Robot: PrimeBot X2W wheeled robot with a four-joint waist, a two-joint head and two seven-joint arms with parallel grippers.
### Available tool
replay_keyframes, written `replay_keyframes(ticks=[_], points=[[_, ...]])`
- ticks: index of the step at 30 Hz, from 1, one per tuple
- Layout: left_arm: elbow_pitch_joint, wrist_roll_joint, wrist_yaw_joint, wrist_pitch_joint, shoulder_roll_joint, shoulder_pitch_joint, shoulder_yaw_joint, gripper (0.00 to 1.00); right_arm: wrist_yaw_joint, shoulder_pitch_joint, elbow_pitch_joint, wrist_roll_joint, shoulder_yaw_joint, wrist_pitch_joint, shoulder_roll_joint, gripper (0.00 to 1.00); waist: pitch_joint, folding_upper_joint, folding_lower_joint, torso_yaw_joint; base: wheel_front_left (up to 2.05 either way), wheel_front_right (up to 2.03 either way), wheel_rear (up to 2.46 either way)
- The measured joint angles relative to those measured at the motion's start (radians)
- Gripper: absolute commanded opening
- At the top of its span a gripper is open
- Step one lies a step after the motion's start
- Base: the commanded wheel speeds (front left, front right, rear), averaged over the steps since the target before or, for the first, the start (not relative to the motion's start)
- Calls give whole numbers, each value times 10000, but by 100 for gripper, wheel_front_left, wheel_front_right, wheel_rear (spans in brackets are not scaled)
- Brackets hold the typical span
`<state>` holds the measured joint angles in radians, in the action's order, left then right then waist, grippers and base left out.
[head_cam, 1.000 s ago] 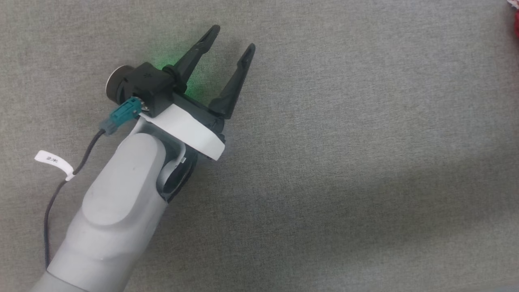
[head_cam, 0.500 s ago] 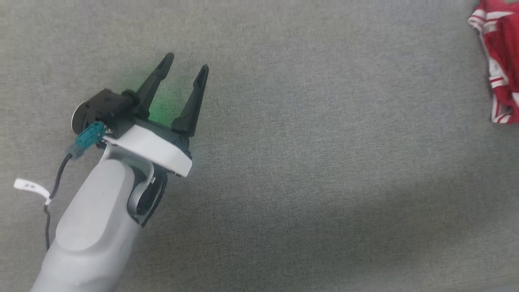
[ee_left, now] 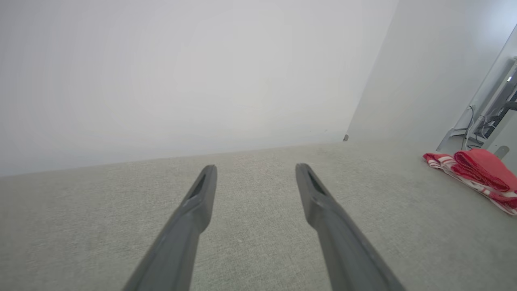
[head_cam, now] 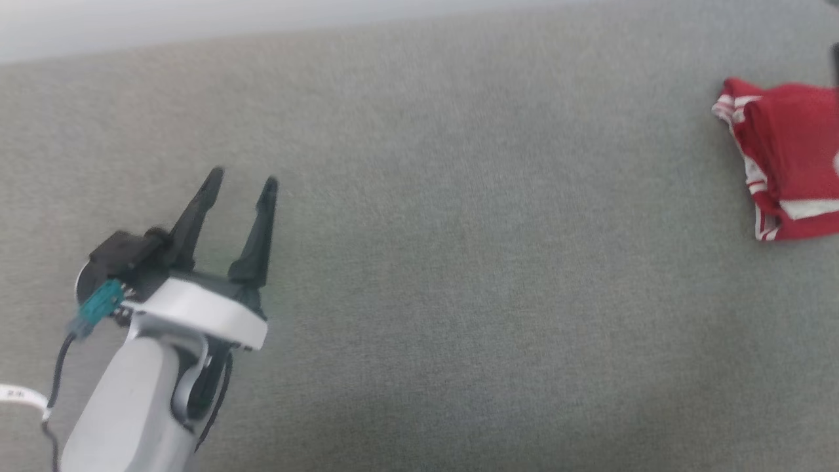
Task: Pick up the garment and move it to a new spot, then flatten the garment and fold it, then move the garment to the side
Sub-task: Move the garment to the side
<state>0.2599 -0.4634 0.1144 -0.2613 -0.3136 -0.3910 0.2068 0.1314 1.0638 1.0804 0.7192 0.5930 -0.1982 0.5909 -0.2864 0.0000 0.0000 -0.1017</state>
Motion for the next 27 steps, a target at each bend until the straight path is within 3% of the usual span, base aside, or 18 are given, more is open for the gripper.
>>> replay_keyframes(ticks=[13,20,27], points=[[-575,42,-31,0,-144,2278,-1430,100,0,-2136,-1565,184,-171,-610,-779,100,1696,0,0,622,0,0,0],[-876,151,-23,0,4,3095,-1996,100,0,-3551,-2924,-598,-1277,-625,-961,100,2167,0,1,796,0,0,0],[-1225,332,48,0,274,3796,-2546,100,0,-5498,-4498,-2023,-3080,-627,-1523,100,2476,0,0,745,0,0,0]])
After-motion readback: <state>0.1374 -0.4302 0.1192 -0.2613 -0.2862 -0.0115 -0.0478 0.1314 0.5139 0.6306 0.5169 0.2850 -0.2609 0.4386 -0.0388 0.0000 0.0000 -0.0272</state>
